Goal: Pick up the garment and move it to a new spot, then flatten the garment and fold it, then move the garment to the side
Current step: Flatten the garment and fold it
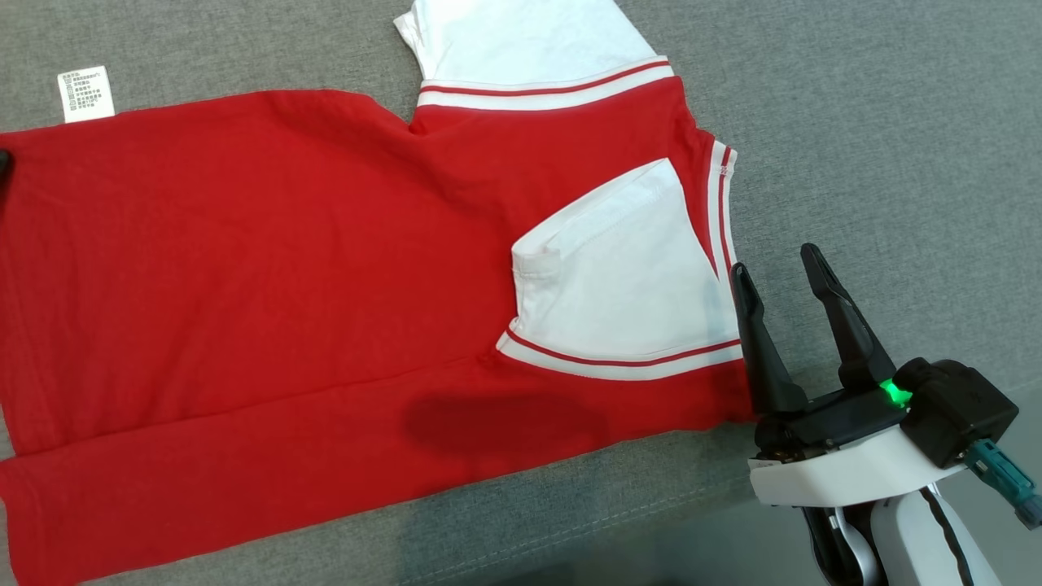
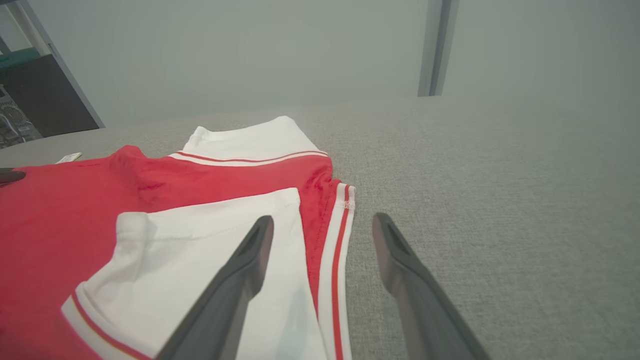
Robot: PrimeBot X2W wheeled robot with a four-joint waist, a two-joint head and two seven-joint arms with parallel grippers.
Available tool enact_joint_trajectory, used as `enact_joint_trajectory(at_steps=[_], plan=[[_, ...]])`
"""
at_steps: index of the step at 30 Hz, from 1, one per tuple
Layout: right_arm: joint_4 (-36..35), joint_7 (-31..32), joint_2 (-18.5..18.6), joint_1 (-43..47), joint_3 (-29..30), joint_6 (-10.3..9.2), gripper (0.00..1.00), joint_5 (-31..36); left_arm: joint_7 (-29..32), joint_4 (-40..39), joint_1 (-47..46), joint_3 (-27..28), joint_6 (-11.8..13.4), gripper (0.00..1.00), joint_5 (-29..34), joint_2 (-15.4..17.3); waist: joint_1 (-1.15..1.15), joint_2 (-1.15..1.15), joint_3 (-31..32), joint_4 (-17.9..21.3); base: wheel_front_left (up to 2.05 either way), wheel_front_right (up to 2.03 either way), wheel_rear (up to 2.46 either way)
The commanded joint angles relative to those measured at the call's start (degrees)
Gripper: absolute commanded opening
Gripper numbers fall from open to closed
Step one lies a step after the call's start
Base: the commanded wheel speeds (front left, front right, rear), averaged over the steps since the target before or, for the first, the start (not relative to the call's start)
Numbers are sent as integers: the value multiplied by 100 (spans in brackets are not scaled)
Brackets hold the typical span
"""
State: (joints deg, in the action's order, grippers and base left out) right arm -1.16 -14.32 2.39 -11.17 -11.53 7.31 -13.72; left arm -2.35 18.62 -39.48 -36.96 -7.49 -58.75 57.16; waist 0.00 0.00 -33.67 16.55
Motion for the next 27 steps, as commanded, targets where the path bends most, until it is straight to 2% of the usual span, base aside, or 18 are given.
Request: enact_joint_trajectory(at_steps=[1,8,9,10,11,12,13,14,15,16,27], plan=[[-104,-67,49,104,-132,18,100,-48,204,-5,-208,160,53,100,36,344,0,0,14,34,0,0,0],[-100,-68,49,177,-144,18,100,-121,533,-194,-209,82,125,99,-34,387,0,0,14,86,0,0,0],[-99,-68,49,180,-130,18,100,-122,528,-206,-189,77,122,82,-58,371,0,0,11,80,0,0,0],[-96,-68,49,181,-109,18,100,-123,513,-219,-174,71,120,71,-65,359,0,0,12,71,0,0,0],[-96,-68,49,181,-109,18,100,-123,513,-219,-174,71,120,71,-65,359,0,0,12,71,0,0,0],[-90,-68,49,177,-83,18,100,-124,493,-237,-157,55,118,66,-50,350,0,0,16,57,0,0,0],[-81,-68,49,172,-60,18,100,-120,466,-266,-141,46,113,44,-53,333,0,0,18,42,0,0,0],[-70,-68,49,163,-37,18,100,-121,433,-294,-133,35,109,33,-35,321,0,0,22,27,0,0,0],[-57,-68,49,153,-18,18,100,-120,409,-313,-123,17,105,33,-17,306,0,0,28,12,0,0,0],[-40,-68,49,138,-6,18,100,-118,389,-332,-113,-1,100,0,-10,285,0,0,32,-4,0,0,0],[99,-68,49,-77,157,18,100,-103,-475,-507,-38,29,44,0,78,-1,0,0,248,-258,0,0,0]])
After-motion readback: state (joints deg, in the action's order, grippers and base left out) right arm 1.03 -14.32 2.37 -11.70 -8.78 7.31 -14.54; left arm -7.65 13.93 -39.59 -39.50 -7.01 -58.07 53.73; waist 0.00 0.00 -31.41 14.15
